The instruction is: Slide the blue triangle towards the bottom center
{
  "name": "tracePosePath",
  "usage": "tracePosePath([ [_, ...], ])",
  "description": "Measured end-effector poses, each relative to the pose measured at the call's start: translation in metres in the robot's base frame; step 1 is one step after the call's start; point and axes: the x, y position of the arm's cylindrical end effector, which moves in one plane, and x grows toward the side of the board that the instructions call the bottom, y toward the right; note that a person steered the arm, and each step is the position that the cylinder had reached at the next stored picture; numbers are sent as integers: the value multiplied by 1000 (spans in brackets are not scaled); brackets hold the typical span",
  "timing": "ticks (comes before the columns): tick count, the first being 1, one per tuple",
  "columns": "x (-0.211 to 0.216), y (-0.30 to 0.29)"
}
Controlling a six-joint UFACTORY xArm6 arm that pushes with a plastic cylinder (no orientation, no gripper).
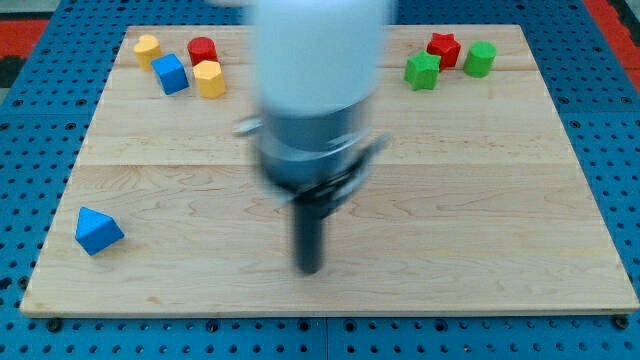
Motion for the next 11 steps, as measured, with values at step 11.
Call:
tracePosePath([
  [11, -32, 3],
])
